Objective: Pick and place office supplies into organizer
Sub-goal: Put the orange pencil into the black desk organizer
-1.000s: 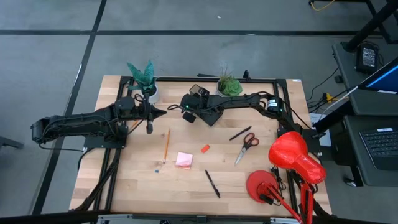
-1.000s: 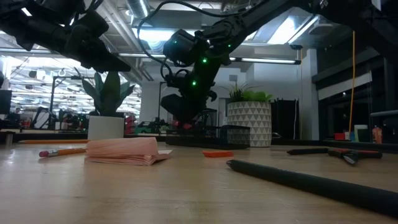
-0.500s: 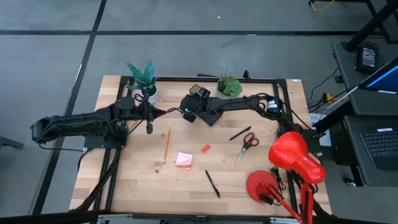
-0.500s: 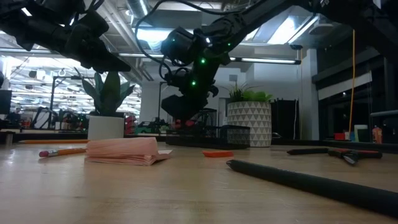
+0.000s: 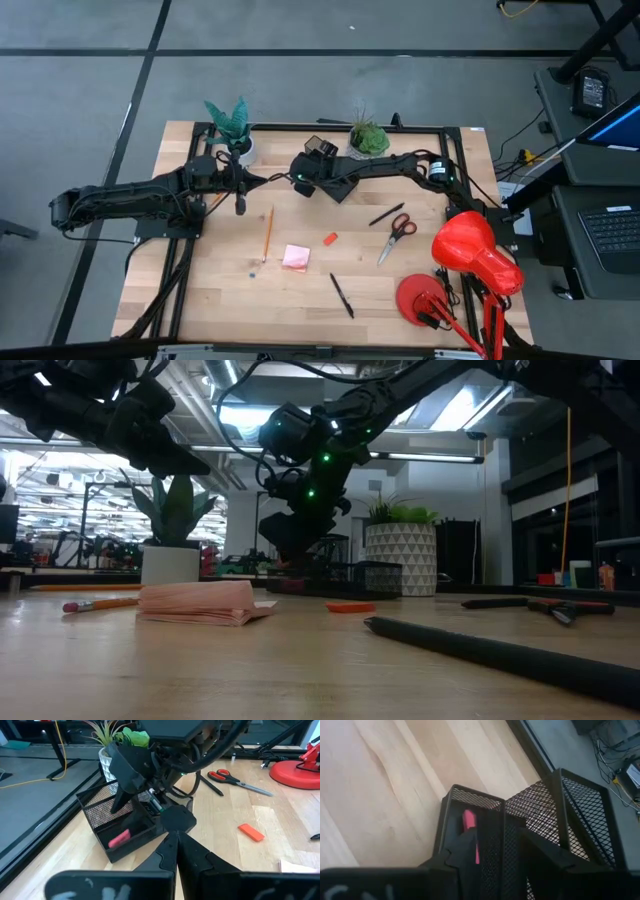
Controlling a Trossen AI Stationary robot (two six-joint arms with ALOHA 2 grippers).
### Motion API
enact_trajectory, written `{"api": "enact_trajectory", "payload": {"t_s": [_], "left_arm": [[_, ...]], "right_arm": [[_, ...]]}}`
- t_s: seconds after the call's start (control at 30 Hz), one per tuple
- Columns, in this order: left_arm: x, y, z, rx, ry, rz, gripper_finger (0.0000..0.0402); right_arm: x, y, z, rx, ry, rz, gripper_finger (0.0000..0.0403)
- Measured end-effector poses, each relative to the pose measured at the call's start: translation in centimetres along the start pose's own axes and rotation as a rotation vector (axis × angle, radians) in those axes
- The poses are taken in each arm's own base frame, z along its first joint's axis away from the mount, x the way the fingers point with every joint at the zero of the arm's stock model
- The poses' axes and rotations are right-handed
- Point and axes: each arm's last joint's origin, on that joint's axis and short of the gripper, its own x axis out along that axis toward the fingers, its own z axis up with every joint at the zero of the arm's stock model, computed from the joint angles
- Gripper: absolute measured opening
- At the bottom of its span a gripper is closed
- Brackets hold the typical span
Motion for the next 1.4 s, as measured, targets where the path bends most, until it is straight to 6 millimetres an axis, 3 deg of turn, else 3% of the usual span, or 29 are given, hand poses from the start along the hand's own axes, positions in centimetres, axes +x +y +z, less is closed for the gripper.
{"api": "enact_trajectory", "payload": {"t_s": [0.3, 0.67, 0.77, 1.03, 1.17, 1.4], "left_arm": [[0.0, 0.0, 0.0, 0.000, 0.000, 0.000, 0.0002], [0.0, 0.0, 0.0, 0.009, 0.000, 0.000, 0.0002], [0.0, 0.0, 0.0, 0.009, -0.001, -0.001, 0.0002], [0.0, 0.0, 0.1, 0.011, -0.013, -0.008, 0.0002], [0.0, -0.1, 0.2, 0.011, -0.016, -0.015, 0.0002], [0.1, -0.5, 0.2, 0.037, -0.014, -0.042, 0.0002]], "right_arm": [[-0.6, 0.4, 0.2, -0.006, -0.010, 0.009, 0.0168], [-4.0, 1.6, 2.7, -0.114, -0.082, 0.046, 0.0168], [-5.4, 1.6, 3.2, -0.171, -0.082, 0.082, 0.0168], [-10.9, -1.5, 4.0, -0.164, -0.124, 0.216, 0.0122], [-12.8, -2.2, 2.5, -0.137, -0.155, 0.237, 0.0079], [-13.4, -1.7, -4.5, -0.013, -0.306, 0.306, 0.0007]]}}
